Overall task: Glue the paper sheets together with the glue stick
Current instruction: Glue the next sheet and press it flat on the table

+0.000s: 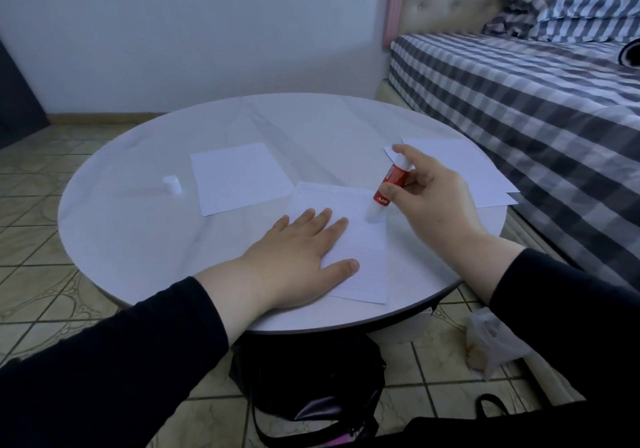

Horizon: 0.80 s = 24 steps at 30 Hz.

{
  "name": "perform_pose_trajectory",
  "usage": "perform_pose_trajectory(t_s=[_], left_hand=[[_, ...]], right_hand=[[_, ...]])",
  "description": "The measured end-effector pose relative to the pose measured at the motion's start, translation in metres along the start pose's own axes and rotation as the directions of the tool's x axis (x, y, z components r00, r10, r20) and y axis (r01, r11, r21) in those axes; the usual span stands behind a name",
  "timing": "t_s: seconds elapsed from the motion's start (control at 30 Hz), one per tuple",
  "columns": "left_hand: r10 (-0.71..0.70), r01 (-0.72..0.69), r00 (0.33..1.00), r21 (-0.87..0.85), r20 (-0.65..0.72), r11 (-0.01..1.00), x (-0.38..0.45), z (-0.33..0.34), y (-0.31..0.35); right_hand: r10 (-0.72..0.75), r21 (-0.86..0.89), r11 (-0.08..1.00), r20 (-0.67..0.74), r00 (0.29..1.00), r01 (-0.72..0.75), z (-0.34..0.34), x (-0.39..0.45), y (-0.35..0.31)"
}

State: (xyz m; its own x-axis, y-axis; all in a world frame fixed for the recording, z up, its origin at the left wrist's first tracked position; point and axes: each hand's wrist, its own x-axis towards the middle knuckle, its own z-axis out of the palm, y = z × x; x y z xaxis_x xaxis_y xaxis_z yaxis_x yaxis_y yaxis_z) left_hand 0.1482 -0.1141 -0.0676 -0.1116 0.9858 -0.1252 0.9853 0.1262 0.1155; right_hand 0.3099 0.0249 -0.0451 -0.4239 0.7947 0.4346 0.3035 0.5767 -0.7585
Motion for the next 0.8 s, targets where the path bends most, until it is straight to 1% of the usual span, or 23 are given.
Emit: perform_pose_trajectory(t_s=[0.07,0.13,0.27,0.37,0.43,0.57,0.63,0.7,0.77,0.8], left_hand=[[-0.007,0.007,1.000,0.004,0.004,1.000,0.001,0.000,0.001],[-0.008,0.008,1.000,0.000,0.001,1.000,0.000,0.000,0.001],[-0.007,0.007,1.000,-0.001,-0.014,1.000,-0.002,0.000,0.002],[-0.012,0.012,1.000,0.002,-0.008,1.000,-0.001,-0.001,0.002],[-0.013,0.013,1.000,-0.009,-0.009,1.000,0.000,-0.001,0.001],[-0.025,0.024,1.000,-0.026,-0.013,0.999,-0.001,-0.002,0.006],[-0.039,0.039,0.999,-0.021,-0.011,0.999,0.000,-0.002,0.008],[-0.053,0.053,0.999,-0.016,-0.013,0.998,0.000,-0.001,0.009],[-0.068,0.067,0.998,-0.018,-0.010,0.998,0.001,-0.001,0.010],[-0.073,0.073,0.997,-0.017,-0.008,0.997,0.001,-0.001,0.010]], right_hand=[[-0.022,-0.058,0.998,0.059,0.998,0.026,0.003,-0.004,0.000],[-0.006,-0.092,0.996,0.052,0.999,0.011,0.001,-0.003,0.002],[0.026,-0.072,0.997,-0.001,1.000,-0.026,-0.005,-0.002,0.001],[0.009,-0.016,1.000,0.041,0.999,-0.008,-0.002,-0.010,-0.004],[-0.004,-0.052,0.999,0.085,0.996,0.008,-0.001,-0.014,-0.005],[0.017,-0.077,0.997,0.032,0.999,-0.014,-0.005,-0.014,-0.005],[0.008,-0.016,1.000,0.029,1.000,-0.008,-0.006,-0.017,-0.009],[-0.012,0.029,1.000,0.071,0.997,0.010,-0.006,-0.022,-0.013],[-0.030,-0.018,0.999,0.127,0.991,0.033,-0.006,-0.027,-0.014],[-0.030,-0.046,0.998,0.133,0.991,0.037,-0.008,-0.029,-0.013]])
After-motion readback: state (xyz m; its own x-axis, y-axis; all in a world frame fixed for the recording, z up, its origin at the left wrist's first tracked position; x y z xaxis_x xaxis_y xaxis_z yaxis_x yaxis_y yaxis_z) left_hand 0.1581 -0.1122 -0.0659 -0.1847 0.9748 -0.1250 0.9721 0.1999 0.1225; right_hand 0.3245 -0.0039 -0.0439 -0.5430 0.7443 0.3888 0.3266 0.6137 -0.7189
